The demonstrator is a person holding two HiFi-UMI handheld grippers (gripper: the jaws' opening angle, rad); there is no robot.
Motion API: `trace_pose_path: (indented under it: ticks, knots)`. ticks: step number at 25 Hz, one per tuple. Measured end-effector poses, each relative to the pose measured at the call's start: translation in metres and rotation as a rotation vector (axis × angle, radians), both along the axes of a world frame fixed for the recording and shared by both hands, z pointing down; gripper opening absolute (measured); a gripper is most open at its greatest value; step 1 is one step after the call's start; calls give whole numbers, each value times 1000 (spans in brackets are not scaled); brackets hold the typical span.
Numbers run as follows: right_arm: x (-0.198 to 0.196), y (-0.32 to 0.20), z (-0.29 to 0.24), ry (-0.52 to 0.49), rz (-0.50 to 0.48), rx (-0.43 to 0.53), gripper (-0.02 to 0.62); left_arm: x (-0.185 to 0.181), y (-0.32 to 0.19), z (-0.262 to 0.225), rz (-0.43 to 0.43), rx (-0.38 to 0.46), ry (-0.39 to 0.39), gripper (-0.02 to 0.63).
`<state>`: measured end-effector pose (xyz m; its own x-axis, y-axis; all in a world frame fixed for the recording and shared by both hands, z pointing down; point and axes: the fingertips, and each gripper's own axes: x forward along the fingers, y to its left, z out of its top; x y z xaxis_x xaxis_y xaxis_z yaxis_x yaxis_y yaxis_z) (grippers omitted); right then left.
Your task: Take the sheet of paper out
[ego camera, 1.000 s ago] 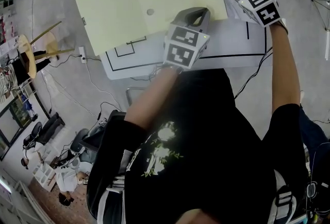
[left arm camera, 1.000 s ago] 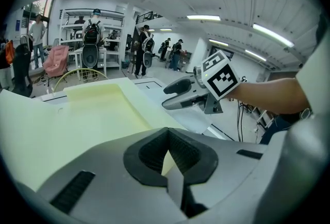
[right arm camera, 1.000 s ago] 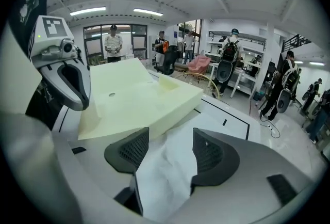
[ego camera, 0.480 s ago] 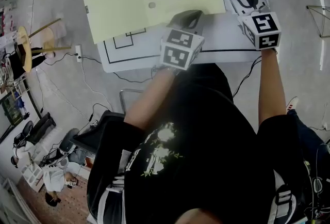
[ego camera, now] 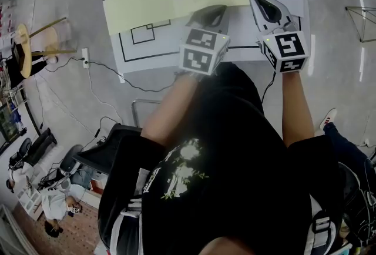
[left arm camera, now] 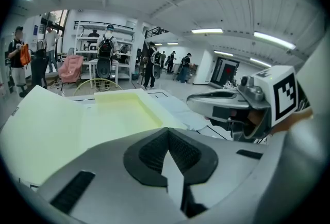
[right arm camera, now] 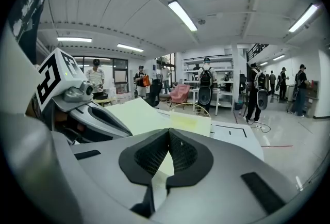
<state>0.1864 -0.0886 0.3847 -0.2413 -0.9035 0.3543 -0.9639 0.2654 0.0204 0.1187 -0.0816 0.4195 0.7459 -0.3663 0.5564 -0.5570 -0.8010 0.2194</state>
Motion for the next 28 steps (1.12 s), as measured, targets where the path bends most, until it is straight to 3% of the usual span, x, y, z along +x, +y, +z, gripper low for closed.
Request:
trace_pose_path:
  ticks: [7, 13, 18, 23, 28]
  knots:
    - [-48, 27, -20, 16, 20, 35, 2, -37, 15, -34, -25, 153, 20, -11]
    - [-71, 48, -34, 12, 139, 69, 2, -73, 33, -55, -67, 218, 78, -11]
    - [-88, 64, -48, 9, 152, 108, 2, -90, 42, -65, -88, 252, 112, -11]
    - [-106, 78, -90, 85, 161, 216, 2, -110, 47, -88, -114, 327, 127, -11]
    - [-107, 89, -106, 44, 188, 246, 2, -124, 50, -111, -161, 401, 161, -11]
